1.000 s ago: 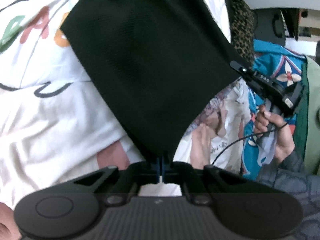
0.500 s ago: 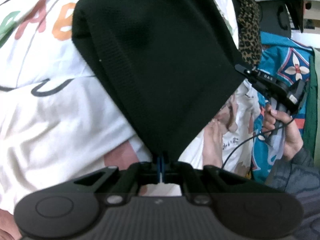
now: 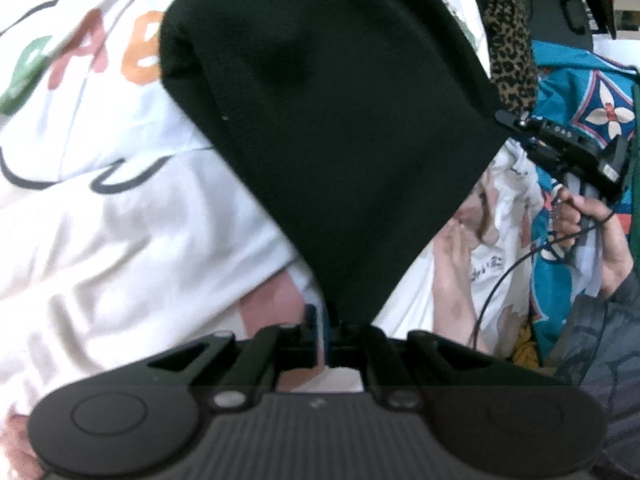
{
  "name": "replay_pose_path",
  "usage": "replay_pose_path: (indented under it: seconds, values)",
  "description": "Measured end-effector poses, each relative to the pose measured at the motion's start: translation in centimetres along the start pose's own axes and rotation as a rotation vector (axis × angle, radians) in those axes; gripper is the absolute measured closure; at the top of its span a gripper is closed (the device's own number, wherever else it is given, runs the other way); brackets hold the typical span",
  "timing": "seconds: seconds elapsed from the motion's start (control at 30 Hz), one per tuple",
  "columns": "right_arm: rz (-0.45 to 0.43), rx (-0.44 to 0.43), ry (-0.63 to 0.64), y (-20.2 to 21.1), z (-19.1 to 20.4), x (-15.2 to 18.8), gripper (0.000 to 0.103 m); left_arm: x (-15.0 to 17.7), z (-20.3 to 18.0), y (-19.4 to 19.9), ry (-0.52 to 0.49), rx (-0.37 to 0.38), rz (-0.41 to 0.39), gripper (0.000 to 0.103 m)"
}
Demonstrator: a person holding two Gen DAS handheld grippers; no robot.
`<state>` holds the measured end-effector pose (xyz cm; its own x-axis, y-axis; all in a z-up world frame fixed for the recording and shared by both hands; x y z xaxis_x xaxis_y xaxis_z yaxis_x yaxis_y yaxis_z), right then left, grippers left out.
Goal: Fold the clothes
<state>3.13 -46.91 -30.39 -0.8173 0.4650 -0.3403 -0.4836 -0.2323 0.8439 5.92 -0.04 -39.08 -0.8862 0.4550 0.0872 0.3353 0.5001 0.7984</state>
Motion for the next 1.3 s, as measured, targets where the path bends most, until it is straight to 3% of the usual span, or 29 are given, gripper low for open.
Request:
replay_pose_path:
  seconds: [0.1,0.2,0.37,0.4,0.5,0.9,1.07,1.3]
  values:
    - [0.012,0.005,0.023,0.1,-0.1,0.2,0.100,-0.3,0.2,0.9,0.003,-0.023,-0.007,0.097]
    - [0.021,0.020,0.044,0.0,0.2,0.4,0.100,-0.9,0.5,2.9,0.009,-0.047,-0.056,0.083]
    - [0.031,0.040,0.053,0.0,0.4,0.1,0.097,-3.1,0.9,6.8,0.017,-0.151,-0.165,0.047]
    - [0.031,0.042,0.053,0.2,0.4,0.0,0.096,-3.7,0.7,7.7,0.009,-0.172,-0.189,0.044]
    - [0.009,0.038,0.049,1.0,0.3,0.0,0.087,-5.5,0.1,9.9,-0.011,-0.212,-0.238,0.043]
    - [-0.147,0.043,0.054,3.9,-1.0,-2.2,0.087,-13.6,-3.9,14.5,-0.055,-0.353,-0.297,0.043]
    - [-0.191,-0.024,0.036,3.5,-0.5,-3.1,0.087,-18.2,-5.7,15.9,-0.024,-0.418,-0.338,0.043]
    - [-0.261,-0.098,-0.019,3.1,0.3,-4.1,0.087,-23.8,-8.4,17.2,-0.010,-0.473,-0.331,0.043]
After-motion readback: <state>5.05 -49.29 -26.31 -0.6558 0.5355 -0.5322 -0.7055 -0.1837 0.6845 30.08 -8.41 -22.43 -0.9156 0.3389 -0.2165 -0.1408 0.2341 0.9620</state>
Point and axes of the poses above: each gripper's, at about its wrist camera, not at the fingertips, and y roughly against the way its jaws point, z to its left, x to its underside, the point moved 3 cm from there along -y, roughly the way its jaws point, and after that the axes turned 1 degree about -y, right-handed, at the moved point
